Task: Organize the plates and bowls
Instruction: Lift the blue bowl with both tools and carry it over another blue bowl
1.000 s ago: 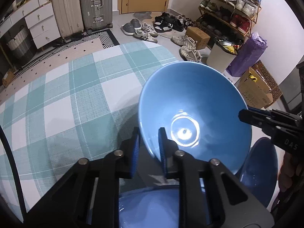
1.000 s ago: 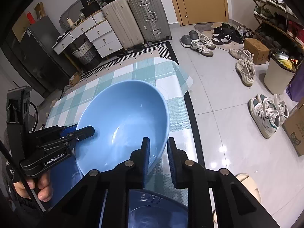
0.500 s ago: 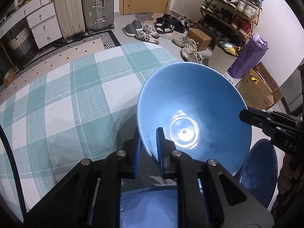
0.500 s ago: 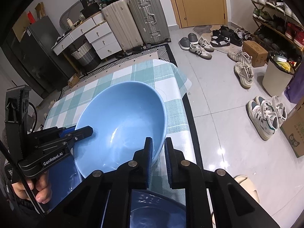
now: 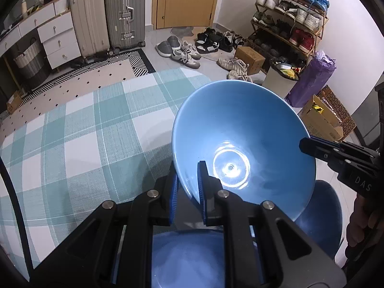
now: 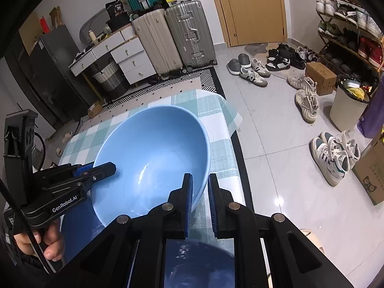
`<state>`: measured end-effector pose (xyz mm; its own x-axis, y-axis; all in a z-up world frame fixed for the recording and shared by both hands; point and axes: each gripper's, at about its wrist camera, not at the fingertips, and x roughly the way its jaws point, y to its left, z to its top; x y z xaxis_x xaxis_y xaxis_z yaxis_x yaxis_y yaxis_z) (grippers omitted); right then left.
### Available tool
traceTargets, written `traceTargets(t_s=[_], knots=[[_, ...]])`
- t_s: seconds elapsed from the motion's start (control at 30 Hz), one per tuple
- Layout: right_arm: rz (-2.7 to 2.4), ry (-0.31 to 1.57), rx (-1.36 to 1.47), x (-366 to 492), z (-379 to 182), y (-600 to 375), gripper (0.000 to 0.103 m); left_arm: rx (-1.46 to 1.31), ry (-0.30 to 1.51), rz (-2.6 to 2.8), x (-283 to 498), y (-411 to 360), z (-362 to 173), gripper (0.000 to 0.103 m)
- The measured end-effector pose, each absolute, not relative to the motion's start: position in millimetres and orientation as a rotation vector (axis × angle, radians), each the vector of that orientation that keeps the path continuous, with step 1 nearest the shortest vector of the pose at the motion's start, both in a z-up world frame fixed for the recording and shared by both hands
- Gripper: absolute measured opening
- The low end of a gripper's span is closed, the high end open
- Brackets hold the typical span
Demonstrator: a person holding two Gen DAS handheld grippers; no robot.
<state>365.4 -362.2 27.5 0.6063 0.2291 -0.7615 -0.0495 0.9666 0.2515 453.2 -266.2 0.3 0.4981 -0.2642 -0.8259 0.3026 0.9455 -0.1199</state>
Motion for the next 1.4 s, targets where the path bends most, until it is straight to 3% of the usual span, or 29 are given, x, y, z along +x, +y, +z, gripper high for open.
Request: traceTargets(t_s=[0.77, 1.4], knots=[[0.201, 0.794, 0.174, 301, 102, -342, 0.013, 0.023, 0.882, -0.334, 372, -250, 95, 0.012], [0.282, 0.763, 0.15, 257, 128, -299, 0.013, -0.016, 0.844, -0.278, 288, -207, 140, 0.013]])
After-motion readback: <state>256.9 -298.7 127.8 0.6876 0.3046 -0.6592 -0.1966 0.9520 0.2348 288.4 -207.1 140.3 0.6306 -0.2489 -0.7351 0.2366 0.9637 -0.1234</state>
